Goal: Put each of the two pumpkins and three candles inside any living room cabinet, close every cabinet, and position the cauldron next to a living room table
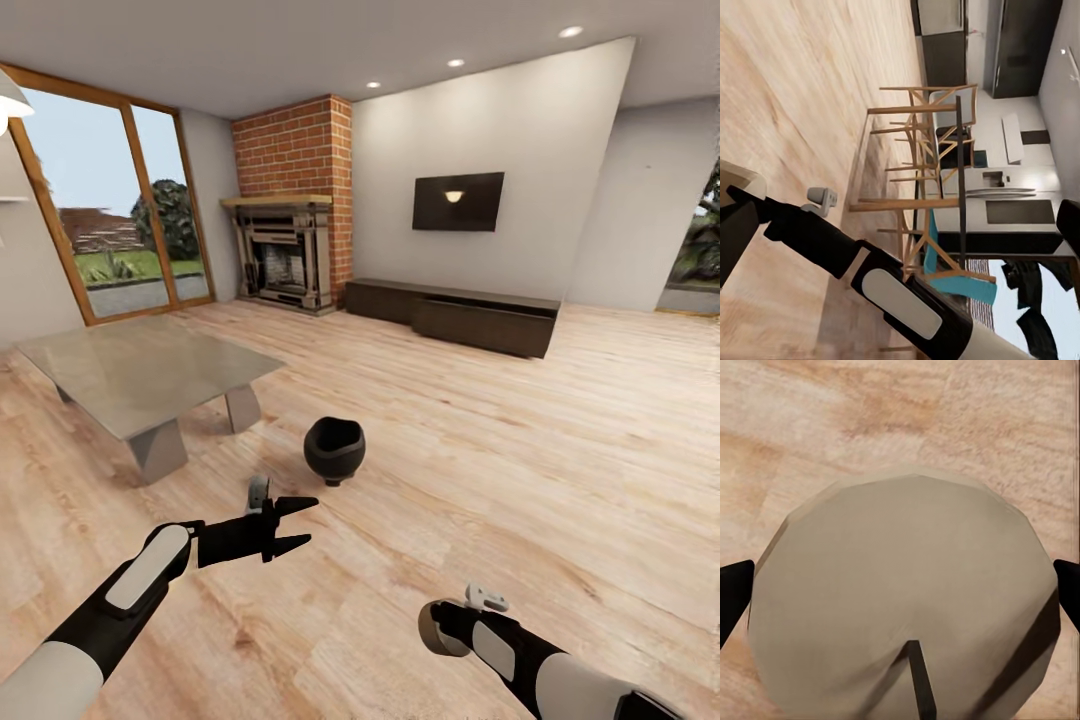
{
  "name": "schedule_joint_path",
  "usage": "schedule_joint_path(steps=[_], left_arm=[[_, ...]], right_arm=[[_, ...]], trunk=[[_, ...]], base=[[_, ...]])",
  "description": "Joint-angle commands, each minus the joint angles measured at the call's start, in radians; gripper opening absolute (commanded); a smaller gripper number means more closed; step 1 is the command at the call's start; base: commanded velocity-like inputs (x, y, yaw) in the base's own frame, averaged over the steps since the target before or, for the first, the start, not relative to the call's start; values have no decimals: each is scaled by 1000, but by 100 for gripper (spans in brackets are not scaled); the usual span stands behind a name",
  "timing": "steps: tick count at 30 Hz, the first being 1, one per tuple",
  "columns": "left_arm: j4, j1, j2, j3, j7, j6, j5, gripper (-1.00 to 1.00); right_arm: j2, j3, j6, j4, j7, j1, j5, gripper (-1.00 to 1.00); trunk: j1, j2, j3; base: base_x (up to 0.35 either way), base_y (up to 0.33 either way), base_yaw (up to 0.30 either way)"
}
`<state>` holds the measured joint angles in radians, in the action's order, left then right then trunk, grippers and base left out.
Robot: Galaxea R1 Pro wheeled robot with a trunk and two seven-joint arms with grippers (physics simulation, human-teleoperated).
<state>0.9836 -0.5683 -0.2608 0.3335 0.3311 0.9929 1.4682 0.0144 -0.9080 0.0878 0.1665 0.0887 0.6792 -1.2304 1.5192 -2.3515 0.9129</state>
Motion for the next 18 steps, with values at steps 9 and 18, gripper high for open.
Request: schedule_joint_path(steps=[9,18], left_arm=[[0,-1,-3,2,9,0,-6,100],[-1,-1,-2,2,9,0,-6,100]], right_arm=[[1,-6,4,4,8,0,-4,-100],[2,-6,5,4,7,0,-4,-100]], trunk=[[0,0,13],[0,0,26]], base=[[0,0,-175],[0,0,-174]])
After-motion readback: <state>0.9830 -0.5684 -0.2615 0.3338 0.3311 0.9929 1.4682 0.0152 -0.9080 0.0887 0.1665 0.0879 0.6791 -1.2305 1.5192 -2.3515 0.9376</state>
